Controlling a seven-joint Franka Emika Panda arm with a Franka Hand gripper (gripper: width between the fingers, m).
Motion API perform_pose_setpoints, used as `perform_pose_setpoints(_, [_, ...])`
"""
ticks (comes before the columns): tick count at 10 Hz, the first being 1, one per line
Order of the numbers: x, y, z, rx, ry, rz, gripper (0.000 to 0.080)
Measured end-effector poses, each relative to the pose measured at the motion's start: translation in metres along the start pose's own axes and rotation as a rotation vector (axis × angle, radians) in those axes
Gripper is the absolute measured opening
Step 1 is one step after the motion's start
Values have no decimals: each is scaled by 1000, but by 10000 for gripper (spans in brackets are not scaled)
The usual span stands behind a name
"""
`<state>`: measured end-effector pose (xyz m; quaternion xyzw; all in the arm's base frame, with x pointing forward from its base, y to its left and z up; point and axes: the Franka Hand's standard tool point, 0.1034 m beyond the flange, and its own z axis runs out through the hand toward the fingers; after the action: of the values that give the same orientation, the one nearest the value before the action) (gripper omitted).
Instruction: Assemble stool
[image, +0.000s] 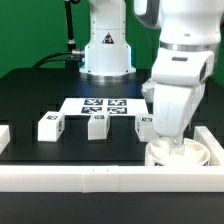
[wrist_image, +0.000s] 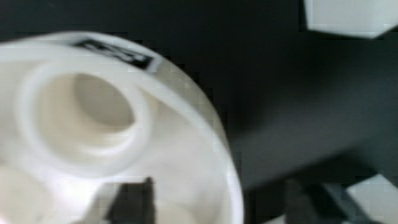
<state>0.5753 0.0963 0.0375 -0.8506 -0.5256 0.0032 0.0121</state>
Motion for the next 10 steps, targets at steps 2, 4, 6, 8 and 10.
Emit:
perform_pose_setpoints(2, [-1,2,-16,-16,6,16,521])
perform_pose_setpoints(4, [-18,12,-33,-44,4,42,645])
perform_pose_setpoints(6, [-49,16,-31,-41,-11,79,649])
perform_pose_setpoints(8, [-54,14,-30,-48,-5,102,649])
perform_pose_setpoints(10, [-54,13,-30,-47,-3,163,649])
